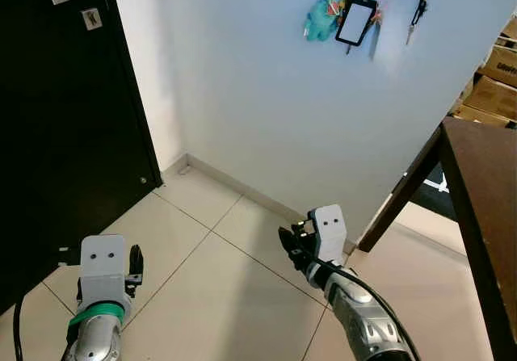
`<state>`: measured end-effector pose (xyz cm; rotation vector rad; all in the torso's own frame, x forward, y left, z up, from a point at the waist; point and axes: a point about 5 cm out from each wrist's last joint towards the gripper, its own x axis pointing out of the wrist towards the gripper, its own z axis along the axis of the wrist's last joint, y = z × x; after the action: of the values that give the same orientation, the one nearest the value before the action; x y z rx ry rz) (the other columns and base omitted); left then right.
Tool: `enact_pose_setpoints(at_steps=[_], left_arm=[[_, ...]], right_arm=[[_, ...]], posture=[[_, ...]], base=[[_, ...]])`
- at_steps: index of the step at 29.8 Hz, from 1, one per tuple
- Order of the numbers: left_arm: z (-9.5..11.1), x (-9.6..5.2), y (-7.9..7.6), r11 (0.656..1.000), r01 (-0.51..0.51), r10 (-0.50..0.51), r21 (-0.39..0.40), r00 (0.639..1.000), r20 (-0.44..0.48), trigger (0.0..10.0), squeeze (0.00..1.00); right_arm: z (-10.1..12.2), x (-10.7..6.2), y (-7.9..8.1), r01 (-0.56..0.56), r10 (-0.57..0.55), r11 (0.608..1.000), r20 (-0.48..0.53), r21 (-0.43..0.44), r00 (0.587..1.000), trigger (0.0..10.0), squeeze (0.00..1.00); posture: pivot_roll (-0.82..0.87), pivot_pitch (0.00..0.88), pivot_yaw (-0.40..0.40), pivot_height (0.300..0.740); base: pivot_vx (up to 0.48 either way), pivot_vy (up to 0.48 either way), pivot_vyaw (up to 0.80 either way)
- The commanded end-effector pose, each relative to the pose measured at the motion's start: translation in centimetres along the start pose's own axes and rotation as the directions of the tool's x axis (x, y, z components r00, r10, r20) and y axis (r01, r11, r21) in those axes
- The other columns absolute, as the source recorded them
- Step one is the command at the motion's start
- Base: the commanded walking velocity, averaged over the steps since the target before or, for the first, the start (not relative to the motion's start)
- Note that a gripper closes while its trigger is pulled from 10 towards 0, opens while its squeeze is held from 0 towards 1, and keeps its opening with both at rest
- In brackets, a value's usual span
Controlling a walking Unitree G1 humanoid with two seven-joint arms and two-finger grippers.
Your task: Hang keys on a hook
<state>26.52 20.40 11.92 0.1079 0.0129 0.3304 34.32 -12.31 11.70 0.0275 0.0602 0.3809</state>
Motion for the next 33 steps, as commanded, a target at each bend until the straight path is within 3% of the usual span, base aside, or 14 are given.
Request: enact_pose_setpoints(at_steps=[1, 16, 23, 28, 29, 33], left_arm=[[-0.6, -0.3, 0.3, 1.000, -0.008, 0.008, -0.003, 1.000, -0.025, 10.0, 0.00], [-1.1, -0.2, 1.7, 0.998, -0.051, 0.052, 0.024, 0.998, -0.038, 10.0, 0.00], [-0.5, -0.3, 1.1, 0.999, 0.003, -0.002, 0.052, 1.000, -0.026, 10.0, 0.00], [-0.7, -0.7, 0.6, 0.999, -0.006, 0.007, 0.049, 1.000, -0.027, 10.0, 0.00], [-1.6, -0.9, 0.0, 0.997, 0.010, -0.006, 0.073, 0.999, -0.053, 10.0, 0.00], [-2.1, -0.8, -0.5, 0.999, 0.035, -0.032, 0.038, 0.998, -0.055, 10.0, 0.00]], right_arm=[[-0.7, -0.2, -0.1, 0.006, -0.006, 1.000, -0.036, 0.008, 0.999, 10.0, 0.00], [-1.4, 0.0, -0.3, 0.041, -0.039, 0.999, -0.079, 0.017, 0.996, 10.0, 0.00], [-2.0, 0.6, 1.9, -0.043, 0.054, 0.993, -0.102, 0.108, 0.993, 10.0, 0.00], [-2.2, 0.7, 2.3, -0.054, 0.064, 0.995, -0.112, 0.086, 0.992, 10.0, 0.00], [-2.4, 0.6, 2.4, -0.055, 0.068, 0.993, -0.121, 0.104, 0.990, 10.0, 0.00], [-2.8, 0.1, 2.7, -0.067, 0.076, 0.995, -0.122, 0.078, 0.990, 10.0, 0.00]], posture=[[-0.13, 0.179, 0.050, 0.740], [-0.10, 0.160, 0.072, 0.740], [-0.08, 0.166, 0.077, 0.740], [-0.07, 0.149, 0.079, 0.740], [-0.07, 0.144, 0.077, 0.740], [-0.10, 0.143, 0.083, 0.740]], base=[[0.000, 0.000, 0.00], [0.000, 0.000, 0.00], [0.000, 0.000, 0.00], [0.000, 0.000, 0.00], [0.000, 0.000, 0.00], [0.000, 0.000, 0.00]])
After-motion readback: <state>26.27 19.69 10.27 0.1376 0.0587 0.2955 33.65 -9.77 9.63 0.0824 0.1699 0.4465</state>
